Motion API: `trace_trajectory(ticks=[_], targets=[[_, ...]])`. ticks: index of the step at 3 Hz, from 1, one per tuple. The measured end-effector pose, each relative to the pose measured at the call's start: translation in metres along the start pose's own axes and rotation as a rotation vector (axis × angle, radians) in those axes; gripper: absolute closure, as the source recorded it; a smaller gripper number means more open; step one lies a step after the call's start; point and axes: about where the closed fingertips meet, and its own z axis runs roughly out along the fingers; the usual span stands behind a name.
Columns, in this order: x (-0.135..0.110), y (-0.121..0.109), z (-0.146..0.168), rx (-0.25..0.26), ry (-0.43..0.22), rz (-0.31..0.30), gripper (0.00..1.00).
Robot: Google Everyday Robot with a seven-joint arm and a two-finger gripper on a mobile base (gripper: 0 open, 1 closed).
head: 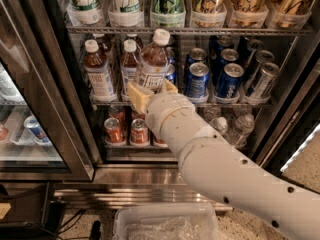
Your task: Pick blue plastic bottle from middle shelf of fridge
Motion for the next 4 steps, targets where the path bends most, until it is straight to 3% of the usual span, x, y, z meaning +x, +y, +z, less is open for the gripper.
trace_trajectory(ticks=[1, 2, 3, 4], targets=[[0.000, 0.000, 0.000, 0.000, 0.000, 0.000, 1.00], [0.002, -0.001, 0.004, -0.040, 0.045, 0.029, 1.00], [-0.012, -0.058, 0.017, -0.069, 0.067, 0.133, 1.00], [-0.017, -0.089, 0.022, -0.087, 0.071, 0.202, 1.00]])
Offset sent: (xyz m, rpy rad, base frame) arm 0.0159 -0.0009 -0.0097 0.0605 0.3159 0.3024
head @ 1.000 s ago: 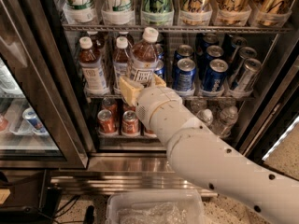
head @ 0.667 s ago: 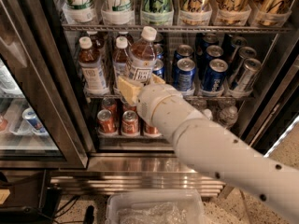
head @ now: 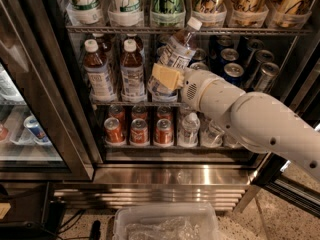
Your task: Pick blue plastic bottle from middle shelf of fridge
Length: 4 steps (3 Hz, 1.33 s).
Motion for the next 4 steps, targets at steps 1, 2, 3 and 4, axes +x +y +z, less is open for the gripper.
trace_trajectory(ticks=[1, 2, 3, 4], targets=[[0.000, 0.000, 0.000, 0.000, 0.000, 0.000, 1.00], [0.007, 0.004, 0.001, -0.019, 0.031, 0.004, 1.00], [0.016, 0.009, -0.007, -0.041, 0.065, 0.022, 1.00], [0.029, 0.025, -0.032, -0.107, 0.125, 0.038, 1.00]])
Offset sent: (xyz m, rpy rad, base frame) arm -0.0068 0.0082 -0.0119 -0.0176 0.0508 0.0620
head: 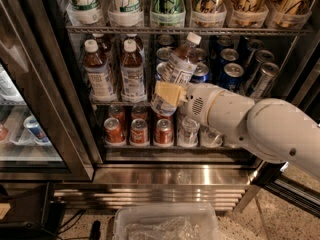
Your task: Pick blue plastic bottle from middle shelf of fridge
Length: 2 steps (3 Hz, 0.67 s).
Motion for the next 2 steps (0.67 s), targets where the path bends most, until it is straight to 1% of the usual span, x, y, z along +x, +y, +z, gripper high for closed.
trace_trajectory(ticks=[1, 2], targets=[[0.0000, 0.0000, 0.0000, 0.000, 0.000, 0.000, 1.00], [0.0066, 0.0066, -0.0002, -0.044, 0.066, -0.013, 1.00]])
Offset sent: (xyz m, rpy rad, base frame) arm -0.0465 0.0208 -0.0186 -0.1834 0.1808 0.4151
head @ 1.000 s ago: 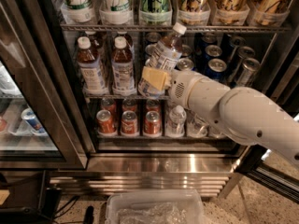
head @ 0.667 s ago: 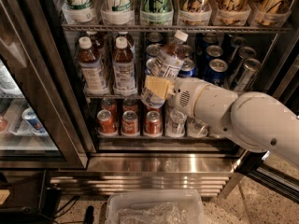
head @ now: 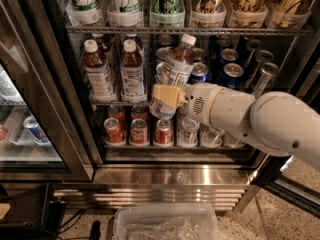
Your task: Pick blue plastic bottle from middle shelf of fridge
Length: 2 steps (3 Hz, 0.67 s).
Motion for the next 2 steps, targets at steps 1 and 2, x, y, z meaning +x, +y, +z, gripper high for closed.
trace_trajectory(ticks=[1, 2], targets=[[0.0005, 0.0022, 0.0008, -0.017, 0.035, -0.015, 1.00], [0.0024, 0.0013, 0.0012, -0.017, 0.035, -0.015, 1.00]])
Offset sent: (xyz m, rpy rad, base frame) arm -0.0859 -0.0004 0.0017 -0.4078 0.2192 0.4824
